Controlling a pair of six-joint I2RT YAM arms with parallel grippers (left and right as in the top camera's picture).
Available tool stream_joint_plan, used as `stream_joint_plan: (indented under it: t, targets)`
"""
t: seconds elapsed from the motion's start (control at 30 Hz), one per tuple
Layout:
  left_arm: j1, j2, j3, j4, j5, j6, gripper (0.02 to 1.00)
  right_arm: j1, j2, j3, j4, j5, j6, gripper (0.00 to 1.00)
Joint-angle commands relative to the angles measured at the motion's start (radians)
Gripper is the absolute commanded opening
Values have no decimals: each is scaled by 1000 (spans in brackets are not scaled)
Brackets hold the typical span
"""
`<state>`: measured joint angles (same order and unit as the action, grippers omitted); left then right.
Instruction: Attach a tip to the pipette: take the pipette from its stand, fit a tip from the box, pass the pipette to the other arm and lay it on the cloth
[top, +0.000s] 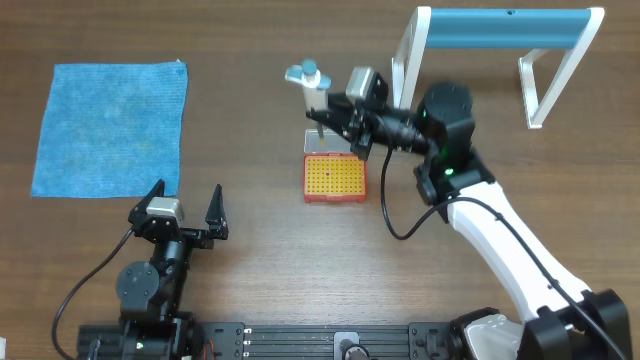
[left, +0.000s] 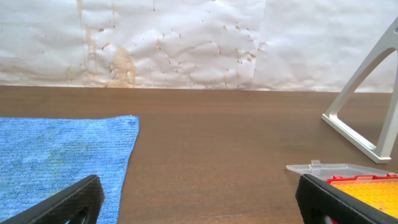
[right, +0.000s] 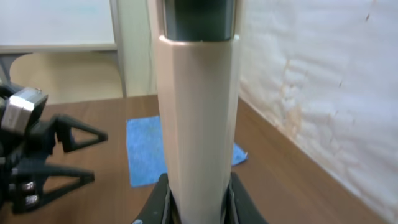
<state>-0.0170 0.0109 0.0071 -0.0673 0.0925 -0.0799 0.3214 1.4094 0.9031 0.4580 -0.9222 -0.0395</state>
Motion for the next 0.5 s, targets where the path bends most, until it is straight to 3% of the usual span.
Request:
stream_joint_plan:
  t: [0.03, 0.5]
  targets:
    - [-5, -8, -2, -8, -11, 10, 996, -4, -28, 176, -76, -6, 20, 75]
    - [-5, -8, -2, -8, -11, 10, 998, -6, -24, 189, -124, -6, 34, 77]
